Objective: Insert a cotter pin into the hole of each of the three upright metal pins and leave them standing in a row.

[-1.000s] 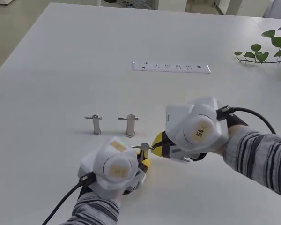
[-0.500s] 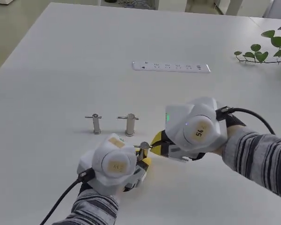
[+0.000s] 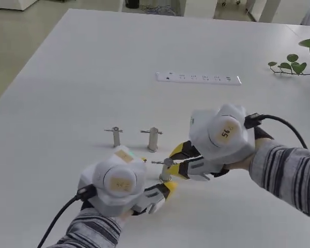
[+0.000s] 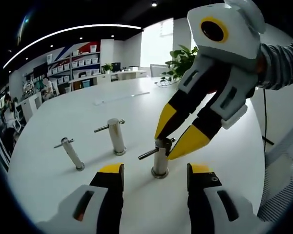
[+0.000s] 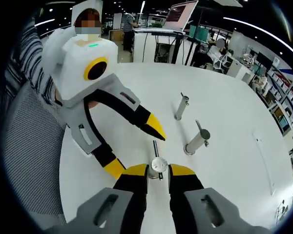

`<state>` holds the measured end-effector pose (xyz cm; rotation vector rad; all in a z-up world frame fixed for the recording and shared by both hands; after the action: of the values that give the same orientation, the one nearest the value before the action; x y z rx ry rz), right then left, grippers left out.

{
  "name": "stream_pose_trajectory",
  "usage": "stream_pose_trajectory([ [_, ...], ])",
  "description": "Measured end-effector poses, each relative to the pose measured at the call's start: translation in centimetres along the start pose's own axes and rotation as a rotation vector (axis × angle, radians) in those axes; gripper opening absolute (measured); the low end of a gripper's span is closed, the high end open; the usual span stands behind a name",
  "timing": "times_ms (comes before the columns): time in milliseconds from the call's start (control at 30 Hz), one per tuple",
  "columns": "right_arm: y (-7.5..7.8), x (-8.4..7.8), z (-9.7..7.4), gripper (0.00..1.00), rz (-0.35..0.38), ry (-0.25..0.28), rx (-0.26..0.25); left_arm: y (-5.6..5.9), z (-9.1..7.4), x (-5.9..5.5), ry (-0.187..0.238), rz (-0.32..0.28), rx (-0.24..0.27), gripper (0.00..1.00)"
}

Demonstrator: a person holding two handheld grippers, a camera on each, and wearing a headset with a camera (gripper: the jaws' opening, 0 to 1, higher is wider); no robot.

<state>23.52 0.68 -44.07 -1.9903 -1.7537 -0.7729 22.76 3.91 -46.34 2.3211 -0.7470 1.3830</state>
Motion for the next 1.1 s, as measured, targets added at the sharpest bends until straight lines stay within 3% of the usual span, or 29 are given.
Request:
stream_pose_trajectory([
  [267, 0.3, 0.2, 0.9, 0.1, 0.103, 0.028, 0.028, -0.5, -1.9, 0.9, 0.041, -0.019, -0.004, 0.6],
  [567, 0.0, 0.2, 0.8, 0.08, 0.115, 0.02, 0.056, -1.2, -3.9, 1.4, 0.064, -0.042, 0.004, 0.72],
  [667, 0.3, 0.0, 0.6, 0.08, 0.114, 0.009, 0.06, -1.6, -4.5, 1.6, 0.063, -0.014, 0.016, 0.76],
  [833, 1.4, -0.3, -0.1, 0.08, 0.103, -0.005, 0.057, -2.5, -5.7, 2.1, 0.076, -0.003, 0.033, 0.83],
  [1100, 4.0, -1.3, -0.9, 0.08, 0.1, -0.027, 0.035, -4.4, -6.7, 2.6, 0.094, -0.054, 0.069, 0.89],
])
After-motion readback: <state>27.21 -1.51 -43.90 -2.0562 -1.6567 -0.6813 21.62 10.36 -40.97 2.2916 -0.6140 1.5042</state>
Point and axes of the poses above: the centre of the closed fingertips' face, and the gripper's own axes: z roughly forward along the fingers, y roughly to its right, x roughly out of its top, the point moved 2 cm from there along -z, roughly backward along the fingers, and after that the axes turned 4 degrees about x, right-handed, at the moved point
